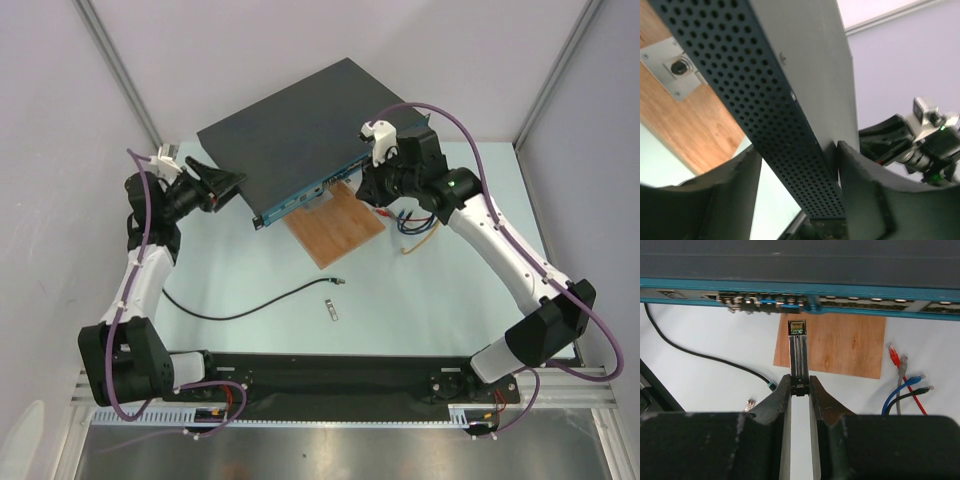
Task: Insert the plug into the switch port
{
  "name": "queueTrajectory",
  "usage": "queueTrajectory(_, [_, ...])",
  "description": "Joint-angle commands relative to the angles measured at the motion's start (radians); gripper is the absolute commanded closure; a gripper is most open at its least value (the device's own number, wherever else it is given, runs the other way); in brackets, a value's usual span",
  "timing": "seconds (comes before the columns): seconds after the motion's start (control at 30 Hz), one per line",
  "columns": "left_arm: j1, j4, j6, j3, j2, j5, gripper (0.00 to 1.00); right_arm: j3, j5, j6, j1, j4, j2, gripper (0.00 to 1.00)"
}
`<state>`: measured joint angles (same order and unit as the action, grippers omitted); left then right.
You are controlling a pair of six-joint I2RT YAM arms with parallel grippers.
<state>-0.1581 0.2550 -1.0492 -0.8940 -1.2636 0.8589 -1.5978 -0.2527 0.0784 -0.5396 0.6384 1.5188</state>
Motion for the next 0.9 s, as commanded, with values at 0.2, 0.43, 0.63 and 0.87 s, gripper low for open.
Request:
queueTrajectory(0.2, [0.048, -0.053, 0.018, -0.022, -0.007, -0.052, 0.84, -0.034, 0.104, -0.048, -0.051, -0.051, -0.003, 1.00])
queueTrajectory(0.43, [0.048, -0.077, 0.031, -0.025, 0.006, -0.050, 1.00, -0.044, 0.161, -0.048, -0.054, -0.042, 0.003, 1.00])
queueTrajectory(0.63, [0.048, -0.076, 0.031, -0.028, 0.003, -0.050, 1.00, -0.042, 0.181, -0.025, -0.054, -0.023, -0.008, 1.00])
queueTrajectory(0.87, [0.048, -0.069, 0.029, -0.019, 0.016, -0.055, 1.00, -0.062, 0.194, -0.022, -0.066, -0.045, 0.007, 1.00])
